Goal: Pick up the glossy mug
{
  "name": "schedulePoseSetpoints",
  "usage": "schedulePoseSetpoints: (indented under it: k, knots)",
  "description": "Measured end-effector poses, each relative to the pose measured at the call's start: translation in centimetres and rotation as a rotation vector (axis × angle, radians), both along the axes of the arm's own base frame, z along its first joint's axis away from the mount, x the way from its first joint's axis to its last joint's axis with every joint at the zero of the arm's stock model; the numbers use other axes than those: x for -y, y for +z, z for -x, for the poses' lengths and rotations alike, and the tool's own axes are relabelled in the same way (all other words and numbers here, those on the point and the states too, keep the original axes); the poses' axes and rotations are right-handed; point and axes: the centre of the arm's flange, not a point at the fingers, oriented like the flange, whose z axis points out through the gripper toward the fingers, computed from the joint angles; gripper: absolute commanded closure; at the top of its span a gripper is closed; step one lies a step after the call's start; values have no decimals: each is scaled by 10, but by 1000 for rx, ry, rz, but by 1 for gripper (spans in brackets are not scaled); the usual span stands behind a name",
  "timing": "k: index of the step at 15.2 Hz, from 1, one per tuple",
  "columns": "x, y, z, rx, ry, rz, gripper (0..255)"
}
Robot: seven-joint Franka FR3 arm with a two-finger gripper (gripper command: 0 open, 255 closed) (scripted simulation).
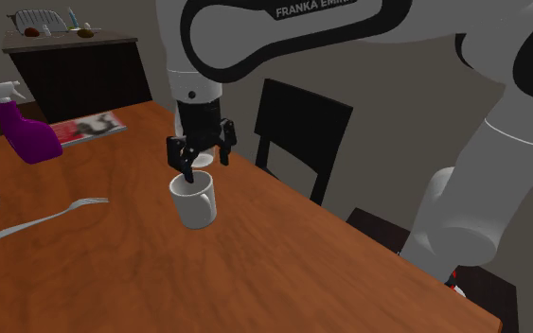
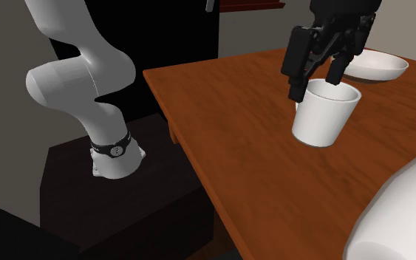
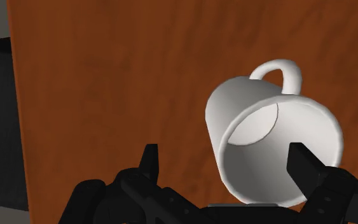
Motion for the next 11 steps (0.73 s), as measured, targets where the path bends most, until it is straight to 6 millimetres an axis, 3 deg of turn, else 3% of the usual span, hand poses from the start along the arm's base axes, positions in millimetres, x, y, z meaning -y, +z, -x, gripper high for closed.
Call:
schedulePoseSetpoints:
  k: [7,8,11]
  knots:
    - [-4,-34,-4,0,0,0,0]
    - [-4,-36,-4,0,0,0,255]
    - [-4,-38,-4,1,0,0,255]
